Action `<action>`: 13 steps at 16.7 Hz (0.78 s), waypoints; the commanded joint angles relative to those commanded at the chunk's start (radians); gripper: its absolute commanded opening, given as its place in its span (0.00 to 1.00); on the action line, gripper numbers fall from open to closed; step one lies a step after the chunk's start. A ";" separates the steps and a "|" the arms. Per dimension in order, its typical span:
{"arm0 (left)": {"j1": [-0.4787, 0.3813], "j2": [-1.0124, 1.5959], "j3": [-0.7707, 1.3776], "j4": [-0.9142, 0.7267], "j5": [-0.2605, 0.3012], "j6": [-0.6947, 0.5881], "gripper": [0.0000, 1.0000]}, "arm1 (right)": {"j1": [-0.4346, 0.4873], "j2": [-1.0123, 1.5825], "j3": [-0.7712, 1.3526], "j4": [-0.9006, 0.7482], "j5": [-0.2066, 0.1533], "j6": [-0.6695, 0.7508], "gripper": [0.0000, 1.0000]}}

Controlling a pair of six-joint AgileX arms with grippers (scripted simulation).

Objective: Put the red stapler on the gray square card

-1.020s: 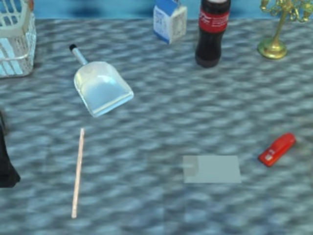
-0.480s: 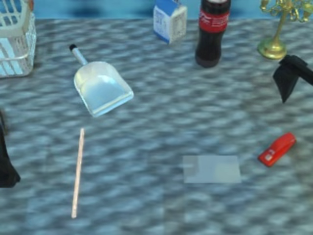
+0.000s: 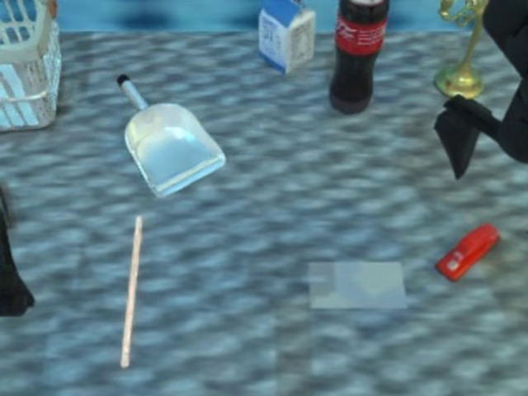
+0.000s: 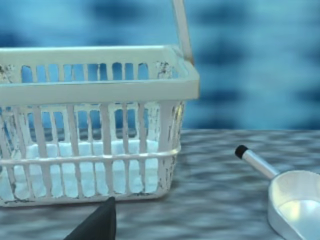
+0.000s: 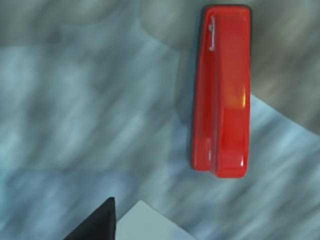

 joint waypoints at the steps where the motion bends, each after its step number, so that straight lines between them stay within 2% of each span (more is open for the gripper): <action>1: 0.000 0.000 0.000 0.000 0.000 0.000 1.00 | 0.000 0.000 0.000 0.000 0.000 0.000 1.00; 6: 0.000 0.000 0.000 0.000 0.000 0.000 1.00 | -0.003 0.011 -0.033 0.041 0.000 -0.003 1.00; 13: 0.000 0.000 0.000 0.000 0.000 0.000 1.00 | 0.002 0.114 -0.223 0.342 0.001 0.004 1.00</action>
